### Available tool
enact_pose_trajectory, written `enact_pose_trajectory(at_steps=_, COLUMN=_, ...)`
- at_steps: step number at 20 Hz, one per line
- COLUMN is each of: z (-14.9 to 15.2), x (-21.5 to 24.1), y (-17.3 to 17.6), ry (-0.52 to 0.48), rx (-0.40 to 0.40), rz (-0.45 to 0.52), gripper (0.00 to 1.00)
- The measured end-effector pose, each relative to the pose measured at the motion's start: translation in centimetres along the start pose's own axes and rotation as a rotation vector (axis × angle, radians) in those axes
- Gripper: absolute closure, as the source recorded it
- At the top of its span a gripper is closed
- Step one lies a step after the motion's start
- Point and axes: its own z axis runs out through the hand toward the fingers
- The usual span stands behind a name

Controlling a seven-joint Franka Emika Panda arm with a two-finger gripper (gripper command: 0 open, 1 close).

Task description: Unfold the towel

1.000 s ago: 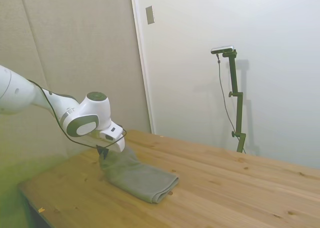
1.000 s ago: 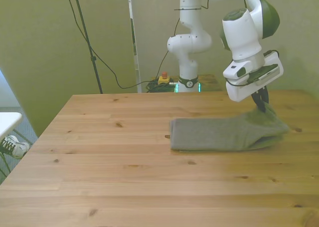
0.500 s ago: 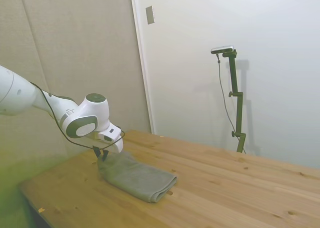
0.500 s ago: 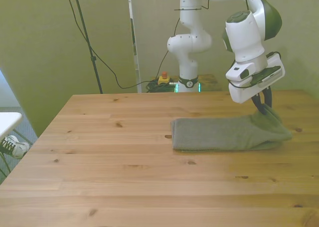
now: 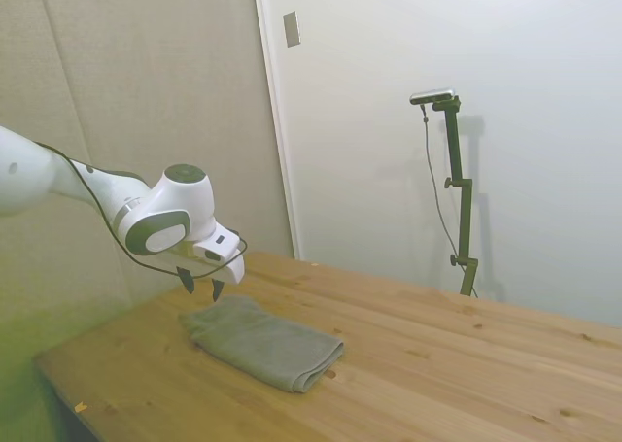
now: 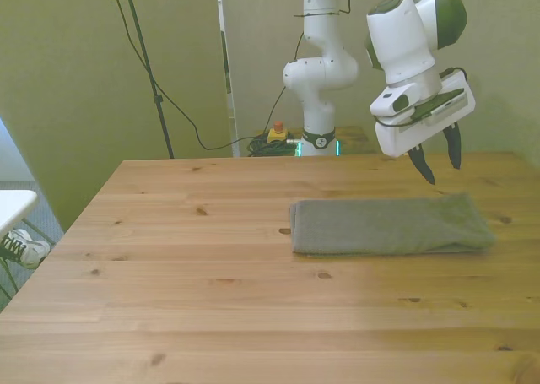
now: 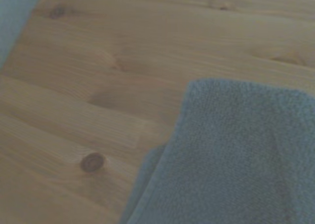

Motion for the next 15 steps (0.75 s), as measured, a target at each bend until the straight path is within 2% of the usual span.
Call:
enact_pose_trajectory(at_steps=2, z=-1.0, x=-1.0, y=0.1, ry=0.013, rx=0.0, rz=-0.013, gripper=0.0)
enact_pose_trajectory(at_steps=3, z=-1.4, x=-1.3, y=0.4, ry=0.026, rx=-0.025, rz=-0.017, gripper=0.0)
enact_pose_trajectory(at_steps=11, z=-1.4, x=-2.7, y=2.7, ry=0.208, rx=-0.367, rz=0.143, gripper=0.0)
enact_pose_trajectory(at_steps=15, z=-3.3, x=-6.6, y=1.8, ry=0.285, rx=-0.518, rz=0.268, gripper=0.0)
